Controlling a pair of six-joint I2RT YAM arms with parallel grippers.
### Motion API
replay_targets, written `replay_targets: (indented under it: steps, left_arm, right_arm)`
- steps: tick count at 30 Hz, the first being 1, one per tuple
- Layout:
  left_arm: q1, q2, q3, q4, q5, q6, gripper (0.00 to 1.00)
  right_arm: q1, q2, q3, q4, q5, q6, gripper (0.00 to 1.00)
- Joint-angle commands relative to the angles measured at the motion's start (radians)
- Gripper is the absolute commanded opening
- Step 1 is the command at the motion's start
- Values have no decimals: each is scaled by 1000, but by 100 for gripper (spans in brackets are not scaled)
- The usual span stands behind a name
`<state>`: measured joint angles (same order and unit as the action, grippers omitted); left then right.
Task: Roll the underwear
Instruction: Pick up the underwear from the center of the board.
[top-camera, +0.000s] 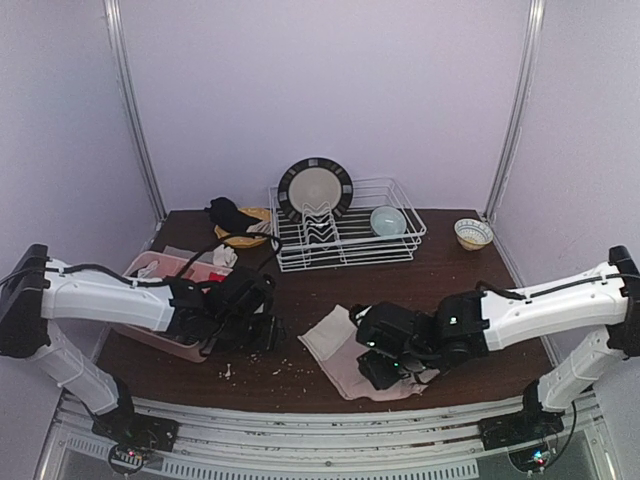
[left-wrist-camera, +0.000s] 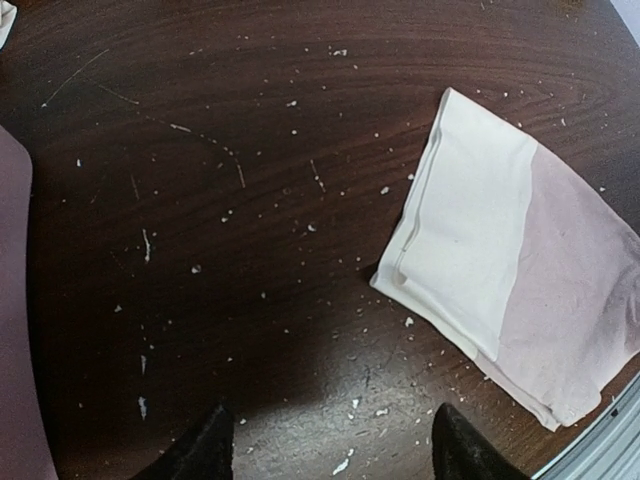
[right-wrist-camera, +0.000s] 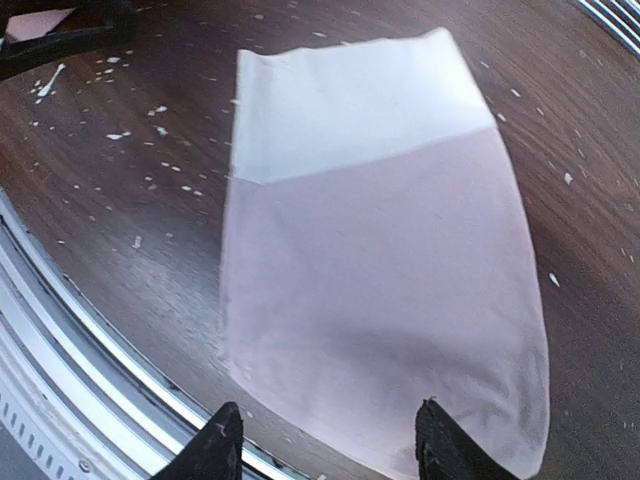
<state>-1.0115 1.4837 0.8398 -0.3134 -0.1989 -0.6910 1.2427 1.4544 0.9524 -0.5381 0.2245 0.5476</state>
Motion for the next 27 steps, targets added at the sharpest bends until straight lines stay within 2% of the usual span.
replay_targets:
  steps: [1, 6, 15, 19, 23, 27]
  left_arm:
    - [-1, -39, -18, 11, 10, -28, 65]
    - [-1, -26, -7, 13, 40, -59, 65]
    - [1, 113, 67, 58, 124, -133, 65]
    - [4, 164, 99, 72, 144, -164, 66]
    - [14, 216, 117, 99, 178, -206, 66]
    - [20, 257, 131, 97, 176, -241, 64]
  right_arm:
    - [53, 175, 138, -22, 21, -149, 58]
    - [74, 303, 228, -16, 28, -195, 60]
    - [104, 402, 252, -19, 14, -215, 60]
    - [104, 442, 253, -49, 43, -194, 57]
    - [106, 460, 230, -64, 61, -154, 48]
    - [105, 460, 190, -58, 51, -117, 27]
